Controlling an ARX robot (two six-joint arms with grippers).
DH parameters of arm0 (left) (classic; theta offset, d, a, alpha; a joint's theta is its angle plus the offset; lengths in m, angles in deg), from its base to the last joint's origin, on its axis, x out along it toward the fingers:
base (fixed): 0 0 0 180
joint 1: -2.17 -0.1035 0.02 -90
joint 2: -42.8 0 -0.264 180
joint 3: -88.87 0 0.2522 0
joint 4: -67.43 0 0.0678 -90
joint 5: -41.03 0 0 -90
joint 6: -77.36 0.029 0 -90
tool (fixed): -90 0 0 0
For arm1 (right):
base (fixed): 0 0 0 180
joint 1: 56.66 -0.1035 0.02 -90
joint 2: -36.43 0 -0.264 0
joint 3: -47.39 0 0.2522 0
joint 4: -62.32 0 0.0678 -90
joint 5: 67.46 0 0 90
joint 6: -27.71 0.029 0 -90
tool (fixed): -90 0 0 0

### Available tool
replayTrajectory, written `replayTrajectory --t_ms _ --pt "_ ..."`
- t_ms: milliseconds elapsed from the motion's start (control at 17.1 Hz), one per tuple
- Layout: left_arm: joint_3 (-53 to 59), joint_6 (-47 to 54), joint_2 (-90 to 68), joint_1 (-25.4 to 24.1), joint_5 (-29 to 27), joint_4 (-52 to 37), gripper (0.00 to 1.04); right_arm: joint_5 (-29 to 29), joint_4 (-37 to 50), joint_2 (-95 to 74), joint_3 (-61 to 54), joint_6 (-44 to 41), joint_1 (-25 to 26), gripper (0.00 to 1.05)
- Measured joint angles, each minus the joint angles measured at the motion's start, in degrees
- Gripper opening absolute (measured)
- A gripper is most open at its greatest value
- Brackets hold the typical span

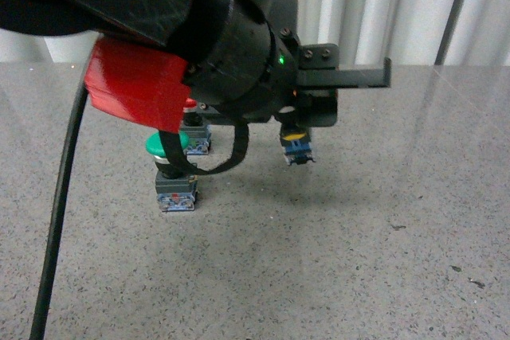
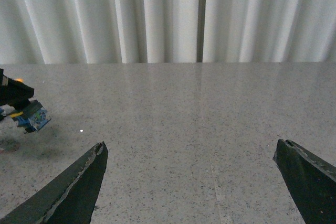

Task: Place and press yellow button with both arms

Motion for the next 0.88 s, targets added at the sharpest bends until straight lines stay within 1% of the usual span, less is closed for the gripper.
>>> replayTrajectory --t_ms 117,176,234,527,879 --pt "-0.3 -0.2 -2.0 1.9 -0.4 0.1 0.33 0.0 0.0 0.0 0.0 0.0 0.0 0.98" --pt "-0.8 -0.1 -3.4 2.0 -2.9 1.0 0.33 0.0 0.0 0.0 0.0 0.0 0.0 0.98" --pt "-0.9 0.2 -3.5 1.8 -3.8 1.0 0.33 0.0 0.0 0.0 0.0 0.0 0.0 0.98" --pt "-1.6 0.1 -4.2 1.5 -3.1 1.2 0.33 0.0 0.0 0.0 0.0 0.0 0.0 0.98" --pt "-2.2 -0.1 -4.2 1.1 -0.5 1.2 0.78 0.0 0.0 0.0 0.0 0.0 0.0 0.98"
